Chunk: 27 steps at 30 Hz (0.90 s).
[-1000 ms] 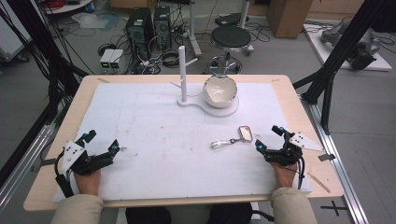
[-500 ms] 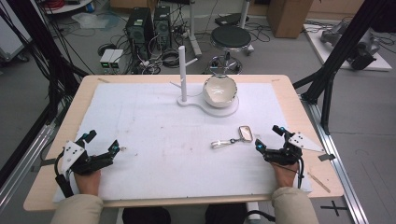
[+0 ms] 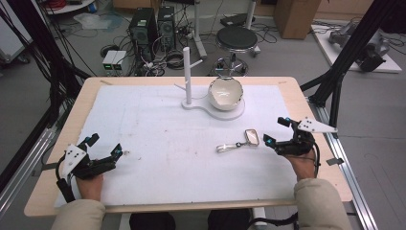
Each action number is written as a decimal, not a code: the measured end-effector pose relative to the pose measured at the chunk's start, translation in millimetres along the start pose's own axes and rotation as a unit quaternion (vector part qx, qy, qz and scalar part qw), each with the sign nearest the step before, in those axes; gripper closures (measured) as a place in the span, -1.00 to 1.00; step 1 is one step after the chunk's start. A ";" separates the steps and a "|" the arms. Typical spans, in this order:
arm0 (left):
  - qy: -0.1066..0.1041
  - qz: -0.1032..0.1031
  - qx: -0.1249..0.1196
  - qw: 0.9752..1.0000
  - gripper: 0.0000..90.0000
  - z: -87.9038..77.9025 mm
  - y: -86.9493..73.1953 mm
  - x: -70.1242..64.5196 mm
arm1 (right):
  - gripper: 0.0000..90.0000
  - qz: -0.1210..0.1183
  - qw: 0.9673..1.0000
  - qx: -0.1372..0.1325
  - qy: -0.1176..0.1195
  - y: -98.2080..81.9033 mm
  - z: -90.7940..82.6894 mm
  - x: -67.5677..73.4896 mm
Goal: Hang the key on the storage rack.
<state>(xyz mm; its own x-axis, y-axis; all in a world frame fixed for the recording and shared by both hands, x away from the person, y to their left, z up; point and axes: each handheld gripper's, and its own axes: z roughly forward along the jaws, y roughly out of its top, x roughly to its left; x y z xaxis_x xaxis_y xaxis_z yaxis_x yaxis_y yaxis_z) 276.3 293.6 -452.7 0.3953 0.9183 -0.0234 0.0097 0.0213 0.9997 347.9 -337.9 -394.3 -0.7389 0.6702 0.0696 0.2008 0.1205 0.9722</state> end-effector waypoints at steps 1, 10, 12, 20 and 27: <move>0.001 -0.001 0.001 1.000 -0.84 -0.1 0.1 0.2 | -0.98 -0.019 1.000 0.019 0.013 16.1 4.7 -1.5; -0.001 -0.004 0.000 1.000 -0.84 -0.1 0.0 0.6 | -0.98 -0.099 0.989 0.093 0.060 72.1 30.3 -6.3; -0.001 -0.005 0.001 1.000 -0.84 -0.1 0.1 0.8 | -0.98 -0.110 0.985 0.112 0.073 79.2 37.6 -8.0; 0.000 -0.005 0.001 1.000 -0.84 0.0 0.0 0.6 | -0.98 -0.181 0.955 0.201 0.121 98.6 70.7 -6.9; 0.000 -0.005 0.001 1.000 -0.84 0.1 0.1 0.4 | -0.98 -0.224 0.923 0.264 0.167 99.0 93.8 -0.8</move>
<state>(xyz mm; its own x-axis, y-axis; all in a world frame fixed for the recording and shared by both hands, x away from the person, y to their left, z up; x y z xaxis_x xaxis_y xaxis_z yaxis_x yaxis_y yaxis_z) 276.6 293.9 -452.7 0.3950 0.9181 -0.0331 0.0156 0.0293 0.9994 428.7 -257.8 -319.1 -0.9633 0.2140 -0.1620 0.0472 0.7293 0.6825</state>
